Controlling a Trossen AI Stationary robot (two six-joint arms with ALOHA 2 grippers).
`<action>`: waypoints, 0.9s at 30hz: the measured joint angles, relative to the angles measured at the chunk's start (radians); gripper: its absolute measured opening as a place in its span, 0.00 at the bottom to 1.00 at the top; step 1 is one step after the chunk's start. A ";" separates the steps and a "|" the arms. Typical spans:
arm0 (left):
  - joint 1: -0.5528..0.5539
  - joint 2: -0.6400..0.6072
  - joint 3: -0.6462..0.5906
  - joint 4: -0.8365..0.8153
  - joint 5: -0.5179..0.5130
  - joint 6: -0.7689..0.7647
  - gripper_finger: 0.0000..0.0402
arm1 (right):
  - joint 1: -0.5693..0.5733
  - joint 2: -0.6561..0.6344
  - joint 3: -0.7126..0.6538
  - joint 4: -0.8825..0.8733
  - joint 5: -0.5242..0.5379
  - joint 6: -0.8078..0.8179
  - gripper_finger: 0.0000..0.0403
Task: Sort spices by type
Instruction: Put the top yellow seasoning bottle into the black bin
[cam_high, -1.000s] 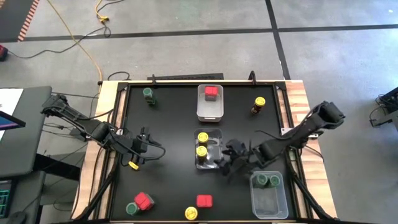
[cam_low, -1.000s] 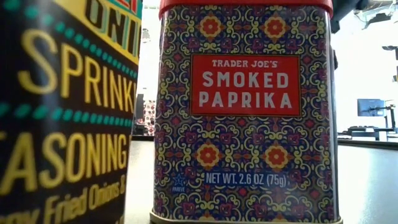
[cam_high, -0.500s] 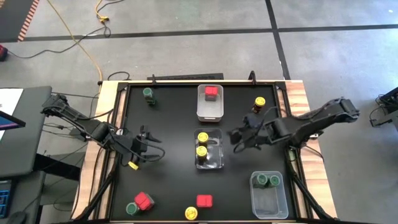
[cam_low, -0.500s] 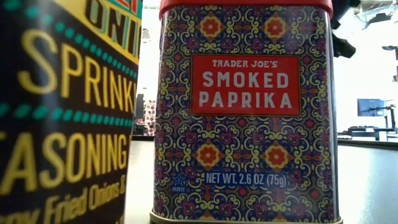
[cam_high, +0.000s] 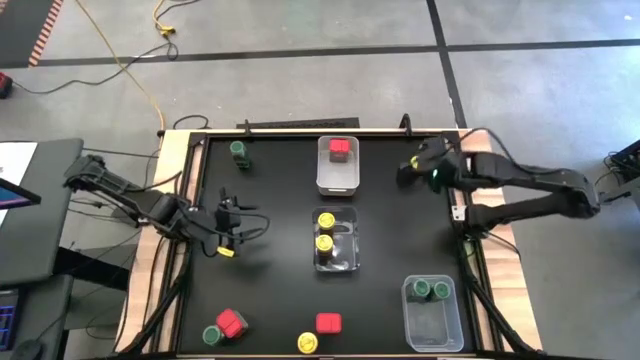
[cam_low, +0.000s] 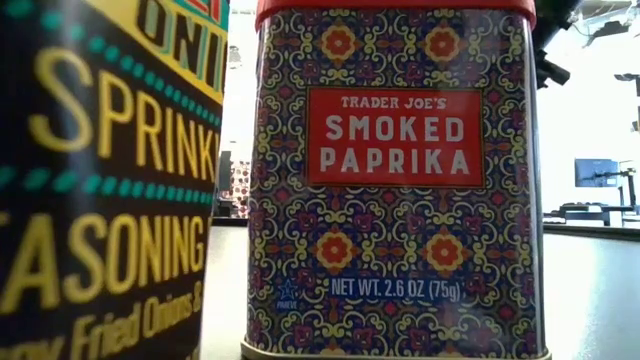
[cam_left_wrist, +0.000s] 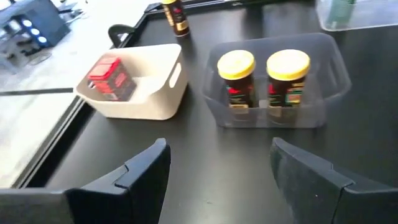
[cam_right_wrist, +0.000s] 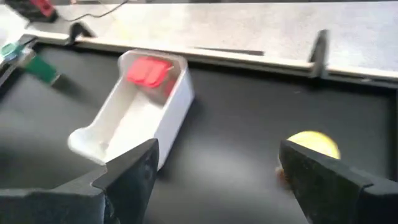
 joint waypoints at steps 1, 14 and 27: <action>0.009 0.000 0.000 0.000 0.000 0.000 0.65 | -0.046 -0.009 0.000 0.000 -0.023 -0.029 0.90; 0.065 0.000 0.000 -0.002 0.000 -0.006 0.65 | -0.526 0.102 0.035 -0.035 -0.384 -0.347 0.90; 0.113 -0.002 0.000 -0.005 0.002 -0.037 0.65 | -0.607 0.313 0.151 -0.213 -0.422 -0.283 0.90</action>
